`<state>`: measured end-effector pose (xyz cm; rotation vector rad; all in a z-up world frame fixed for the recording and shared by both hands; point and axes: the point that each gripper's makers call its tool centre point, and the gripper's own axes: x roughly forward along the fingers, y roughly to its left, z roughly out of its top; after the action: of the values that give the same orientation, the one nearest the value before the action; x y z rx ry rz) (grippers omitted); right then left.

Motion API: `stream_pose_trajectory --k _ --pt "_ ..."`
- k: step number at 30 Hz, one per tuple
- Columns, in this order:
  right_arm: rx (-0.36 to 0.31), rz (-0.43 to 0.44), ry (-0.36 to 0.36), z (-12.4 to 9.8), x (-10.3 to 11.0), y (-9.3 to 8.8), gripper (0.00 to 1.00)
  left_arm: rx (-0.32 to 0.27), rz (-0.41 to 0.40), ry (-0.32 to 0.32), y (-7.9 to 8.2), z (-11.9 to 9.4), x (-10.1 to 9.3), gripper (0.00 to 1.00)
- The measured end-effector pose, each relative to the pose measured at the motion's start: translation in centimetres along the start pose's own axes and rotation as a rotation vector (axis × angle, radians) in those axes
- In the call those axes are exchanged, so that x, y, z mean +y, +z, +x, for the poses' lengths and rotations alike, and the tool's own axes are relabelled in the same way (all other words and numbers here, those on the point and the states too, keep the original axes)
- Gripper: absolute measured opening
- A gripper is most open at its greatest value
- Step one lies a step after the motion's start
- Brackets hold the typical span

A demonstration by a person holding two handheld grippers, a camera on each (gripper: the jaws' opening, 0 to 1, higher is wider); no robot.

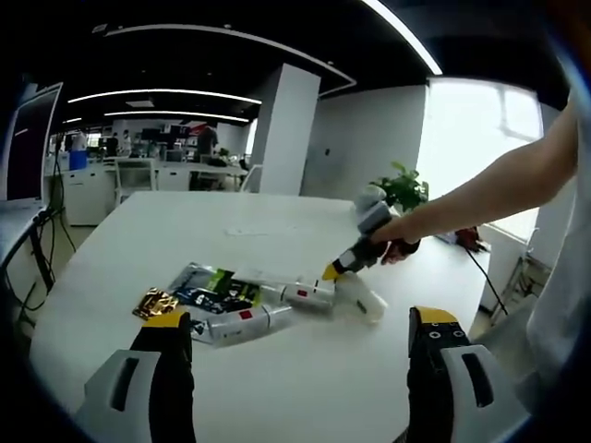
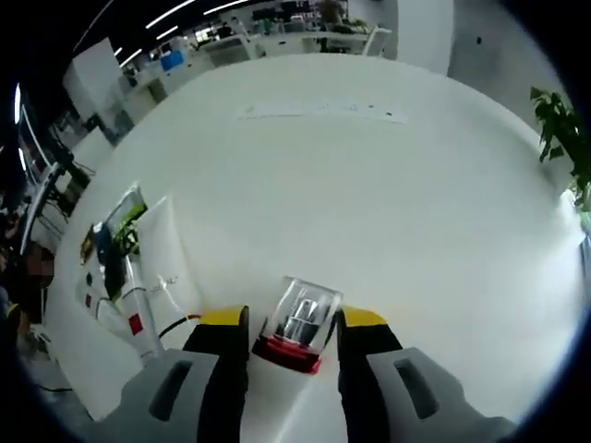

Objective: Arrange the skincare products in the storage area until every visible bottle or jar stands upright without overlapping.

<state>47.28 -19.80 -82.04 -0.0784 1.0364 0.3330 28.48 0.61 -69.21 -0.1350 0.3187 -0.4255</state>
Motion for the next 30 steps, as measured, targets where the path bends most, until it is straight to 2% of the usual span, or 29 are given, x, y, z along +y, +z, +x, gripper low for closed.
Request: stream_pose_trajectory --k 3,6,8,10,12,14,20,23,27,30 --pt "0.030 0.018 -0.008 0.0 -0.1 -0.2 0.35 0.001 0.001 -0.004 0.1 0.1 -0.1 0.90" --pt "0.056 0.001 -0.016 0.1 0.0 -0.4 0.33 0.003 0.002 -0.008 0.1 0.1 -0.2 0.89" --pt "0.059 -0.008 -0.015 0.2 0.0 -0.4 0.32 0.003 0.003 -0.010 0.1 0.1 -0.3 0.89" --pt "0.051 0.019 -0.012 0.3 0.0 -0.2 0.29 0.005 0.004 -0.011 0.1 0.1 -0.3 0.89" --pt "0.068 -0.022 -0.015 0.4 -0.1 -0.3 0.28 0.009 0.004 -0.012 0.0 0.1 -0.3 0.88" --pt "0.085 -0.023 -0.017 0.5 0.0 -0.4 0.28 0.012 0.004 -0.015 0.0 0.2 -0.4 0.88" --pt "0.082 -0.005 0.008 0.2 0.0 -0.6 0.27 0.019 0.009 -0.020 0.0 0.3 -0.5 0.87" --pt "0.065 0.008 0.026 0.0 0.0 -0.7 0.27 0.029 0.019 -0.028 -0.1 0.5 -0.7 0.87" --pt "0.007 0.054 0.082 0.0 0.0 -0.5 0.26 0.040 0.041 -0.052 0.2 0.8 -1.0 0.86" --pt "-0.028 0.072 0.106 0.2 -0.2 -0.2 0.26 0.047 0.026 -0.082 0.4 1.4 -1.3 0.86"
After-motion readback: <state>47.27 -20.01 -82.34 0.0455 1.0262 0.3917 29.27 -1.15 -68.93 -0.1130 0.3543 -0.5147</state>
